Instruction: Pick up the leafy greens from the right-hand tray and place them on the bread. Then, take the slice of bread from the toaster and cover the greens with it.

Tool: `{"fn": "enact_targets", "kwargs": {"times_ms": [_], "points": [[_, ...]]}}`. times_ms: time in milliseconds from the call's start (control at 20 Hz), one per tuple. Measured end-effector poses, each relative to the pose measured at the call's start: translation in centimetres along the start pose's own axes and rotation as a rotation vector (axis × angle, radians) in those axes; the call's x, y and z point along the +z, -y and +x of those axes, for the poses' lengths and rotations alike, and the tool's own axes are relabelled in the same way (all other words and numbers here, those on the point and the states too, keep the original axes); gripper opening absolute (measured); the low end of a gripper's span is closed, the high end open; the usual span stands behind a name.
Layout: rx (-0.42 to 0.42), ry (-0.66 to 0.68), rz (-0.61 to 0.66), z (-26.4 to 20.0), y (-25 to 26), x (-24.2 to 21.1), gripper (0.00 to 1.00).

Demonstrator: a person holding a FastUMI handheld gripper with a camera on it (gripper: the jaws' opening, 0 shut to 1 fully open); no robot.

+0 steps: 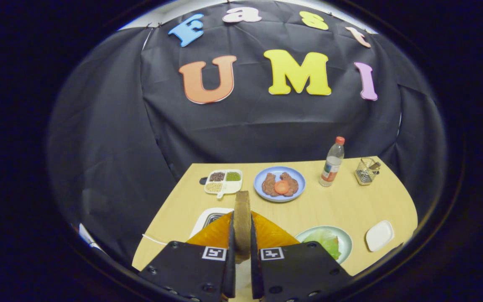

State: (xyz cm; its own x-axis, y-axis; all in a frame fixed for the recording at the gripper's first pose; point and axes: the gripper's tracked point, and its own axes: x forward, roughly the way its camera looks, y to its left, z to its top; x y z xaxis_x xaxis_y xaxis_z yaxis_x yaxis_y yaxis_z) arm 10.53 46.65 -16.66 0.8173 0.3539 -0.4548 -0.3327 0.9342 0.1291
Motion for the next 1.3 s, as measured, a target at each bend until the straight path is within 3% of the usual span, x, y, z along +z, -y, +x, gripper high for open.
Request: {"fn": "enact_targets", "kwargs": {"times_ms": [300, 650, 1300], "points": [[-0.053, 0.009, 0.078, -0.2, 7.0, 0.9, 0.15], [-0.115, -0.088, 0.161, 2.6, 13.9, -3.7, 0.15], [-0.113, -0.261, 0.372, 4.6, 16.6, -10.7, 0.15]]}}
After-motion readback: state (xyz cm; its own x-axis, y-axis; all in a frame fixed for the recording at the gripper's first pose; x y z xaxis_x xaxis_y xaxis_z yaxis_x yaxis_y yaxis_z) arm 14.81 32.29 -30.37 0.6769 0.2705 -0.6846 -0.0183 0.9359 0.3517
